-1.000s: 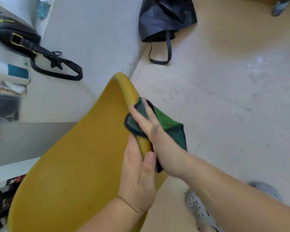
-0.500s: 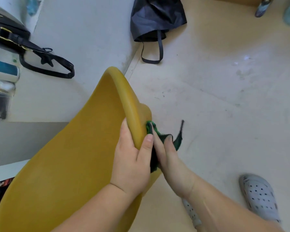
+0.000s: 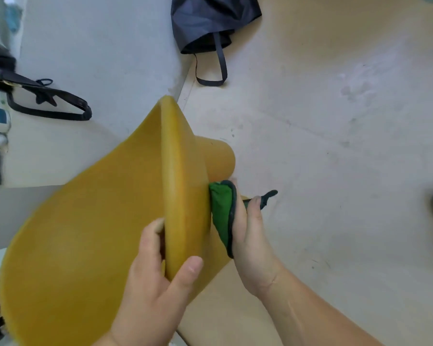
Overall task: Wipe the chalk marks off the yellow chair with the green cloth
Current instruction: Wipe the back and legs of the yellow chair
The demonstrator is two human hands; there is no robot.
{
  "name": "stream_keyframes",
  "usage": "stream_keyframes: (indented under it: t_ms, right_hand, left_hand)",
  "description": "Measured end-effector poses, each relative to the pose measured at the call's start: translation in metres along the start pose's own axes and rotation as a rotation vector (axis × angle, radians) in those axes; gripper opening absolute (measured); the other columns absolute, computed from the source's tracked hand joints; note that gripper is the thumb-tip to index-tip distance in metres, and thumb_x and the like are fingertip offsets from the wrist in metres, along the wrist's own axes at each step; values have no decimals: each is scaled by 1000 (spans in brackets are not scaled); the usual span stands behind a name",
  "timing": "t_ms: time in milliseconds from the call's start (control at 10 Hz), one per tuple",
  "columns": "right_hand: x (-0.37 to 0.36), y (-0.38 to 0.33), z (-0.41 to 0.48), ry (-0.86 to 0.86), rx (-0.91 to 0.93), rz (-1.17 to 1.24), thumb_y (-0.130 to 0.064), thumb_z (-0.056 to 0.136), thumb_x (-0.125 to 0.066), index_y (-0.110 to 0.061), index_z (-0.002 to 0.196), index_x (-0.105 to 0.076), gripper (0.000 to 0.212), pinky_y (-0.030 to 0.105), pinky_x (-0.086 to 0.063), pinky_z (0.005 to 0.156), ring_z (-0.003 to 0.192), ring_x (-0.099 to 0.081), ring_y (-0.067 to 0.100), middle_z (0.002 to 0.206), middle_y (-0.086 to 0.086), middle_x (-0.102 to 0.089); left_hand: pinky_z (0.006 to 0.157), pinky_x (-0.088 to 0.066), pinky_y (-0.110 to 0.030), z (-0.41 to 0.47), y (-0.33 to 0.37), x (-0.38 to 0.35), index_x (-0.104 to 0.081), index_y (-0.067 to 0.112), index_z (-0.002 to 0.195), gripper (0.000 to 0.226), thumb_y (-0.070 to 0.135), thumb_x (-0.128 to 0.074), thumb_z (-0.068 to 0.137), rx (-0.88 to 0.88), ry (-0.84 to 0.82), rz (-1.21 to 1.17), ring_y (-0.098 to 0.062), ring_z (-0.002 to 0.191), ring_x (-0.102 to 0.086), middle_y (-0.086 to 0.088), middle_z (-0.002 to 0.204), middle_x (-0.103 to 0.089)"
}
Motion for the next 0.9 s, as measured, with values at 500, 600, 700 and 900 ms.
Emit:
stream_keyframes:
  t_ms: [500, 600, 700, 900]
  right_hand:
    - [30, -17, 102, -396, 176, 82, -16, 107, -29, -62, 108, -69, 61, 7, -36, 104, 133, -41, -17, 138, -36, -54]
    - [38, -22, 116, -385, 255, -1, 3, 100, -45, -46, 109, -73, 57, 3, -38, 101, 128, -44, -19, 135, -37, -56]
    - [42, -14, 134, -321, 313, -13, 0, 94, -66, -46, 116, -67, 52, 14, -49, 98, 124, -56, -6, 133, -19, -64]
    - [40, -13, 162, -210, 484, -187, -44, 72, -84, -36, 113, -72, 44, 32, -52, 100, 114, -61, 4, 120, -14, -67]
  left_hand:
    - [72, -44, -25, 72, 60, -15, -53, 50, 117, 59, 81, -37, 69, 310, 415, 303, 12, 93, -59, 35, 106, -63]
    - [72, -46, -25, 71, 64, -15, -52, 54, 116, 56, 80, -39, 69, 323, 433, 307, 12, 94, -60, 35, 107, -63]
    - [68, -45, -22, 70, 68, -18, -53, 59, 110, 45, 79, -43, 71, 316, 474, 304, 14, 91, -60, 38, 102, -63]
    - [64, -46, -22, 69, 72, -23, -54, 54, 107, 59, 86, -44, 58, 290, 503, 334, 13, 85, -62, 36, 98, -63]
Point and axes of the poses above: each hand's wrist, its own z-axis towards the middle knuckle, its own x-axis out of the back of the hand, y = z × x, the point moved 6 cm from there along z, towards the middle knuckle
